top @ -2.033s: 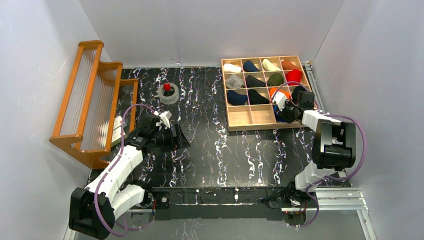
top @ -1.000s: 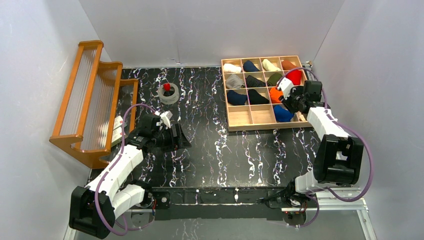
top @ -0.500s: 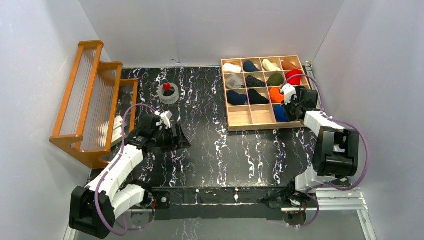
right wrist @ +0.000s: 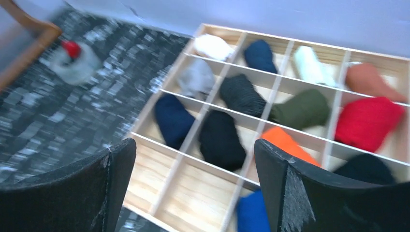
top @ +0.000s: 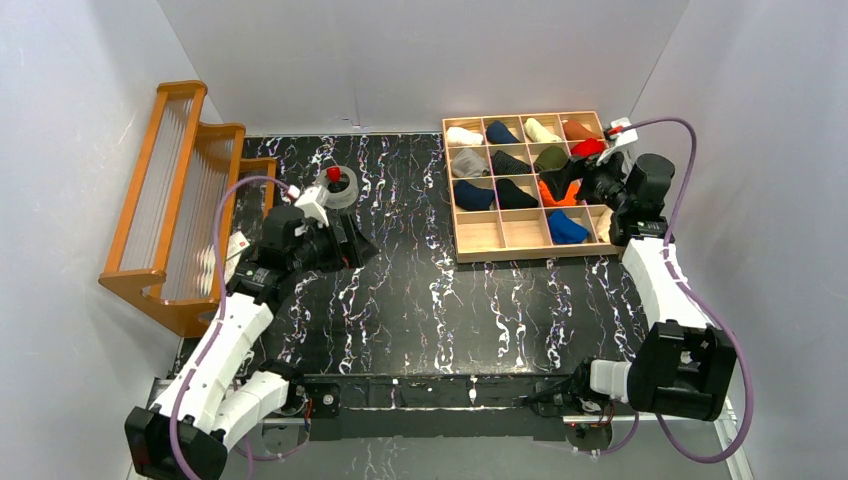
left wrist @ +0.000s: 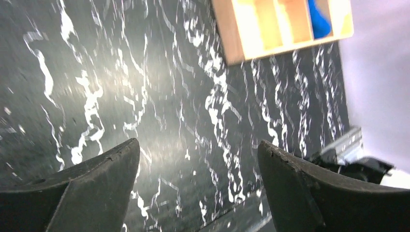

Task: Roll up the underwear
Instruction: Reset both arms

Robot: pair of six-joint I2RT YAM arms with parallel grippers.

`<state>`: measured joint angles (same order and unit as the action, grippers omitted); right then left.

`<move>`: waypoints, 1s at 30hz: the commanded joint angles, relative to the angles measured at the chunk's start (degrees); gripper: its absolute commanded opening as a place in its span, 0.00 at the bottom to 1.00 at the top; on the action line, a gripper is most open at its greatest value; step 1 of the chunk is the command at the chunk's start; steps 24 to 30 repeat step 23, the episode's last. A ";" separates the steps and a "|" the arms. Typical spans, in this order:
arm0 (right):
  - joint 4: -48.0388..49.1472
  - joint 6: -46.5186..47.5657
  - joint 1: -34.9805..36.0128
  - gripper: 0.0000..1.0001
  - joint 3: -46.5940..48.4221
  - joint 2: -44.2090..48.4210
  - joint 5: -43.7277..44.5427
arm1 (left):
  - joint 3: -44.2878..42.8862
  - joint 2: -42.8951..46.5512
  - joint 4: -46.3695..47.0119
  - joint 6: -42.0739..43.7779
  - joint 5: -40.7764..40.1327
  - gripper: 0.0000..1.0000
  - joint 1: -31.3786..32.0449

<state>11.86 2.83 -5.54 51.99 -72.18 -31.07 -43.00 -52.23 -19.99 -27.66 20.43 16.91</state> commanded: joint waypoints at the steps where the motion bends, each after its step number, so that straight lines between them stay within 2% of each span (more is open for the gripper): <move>1: 6.62 -29.07 0.23 0.99 1.51 1.39 -7.68 | -8.25 1.68 -1.02 1.16 -9.26 0.91 -0.41; 3: 1.68 -35.81 0.25 0.99 3.10 1.11 -6.59 | -12.31 1.00 -4.60 2.33 -14.83 0.97 -0.39; 7: -9.75 -35.93 1.58 0.99 6.35 -1.04 -6.91 | -18.46 0.53 -10.34 5.64 -27.41 0.98 -0.46; 8: -12.68 -33.42 3.19 0.99 7.24 -1.53 -4.24 | -19.23 0.80 -10.98 6.09 -29.68 0.98 -0.41; 11: -22.92 -22.64 16.30 0.99 11.29 -2.67 9.22 | -21.12 1.56 -12.38 7.51 -34.69 0.98 -0.41; 14: -27.94 -21.79 23.88 0.99 14.00 -3.28 22.08 | -22.59 1.84 -13.71 7.88 -37.84 0.98 -0.42; 20: -20.24 -22.97 26.42 0.99 6.18 3.77 29.35 | -23.90 2.06 -16.69 8.02 -40.99 0.98 -0.42; 23: -17.55 -22.22 26.39 0.99 3.94 6.68 29.12 | -23.90 2.15 -17.76 7.95 -41.70 0.98 -0.40; 30: -17.55 -22.22 26.39 0.99 3.94 6.68 29.12 | -23.90 2.15 -17.76 7.95 -41.70 0.98 -0.40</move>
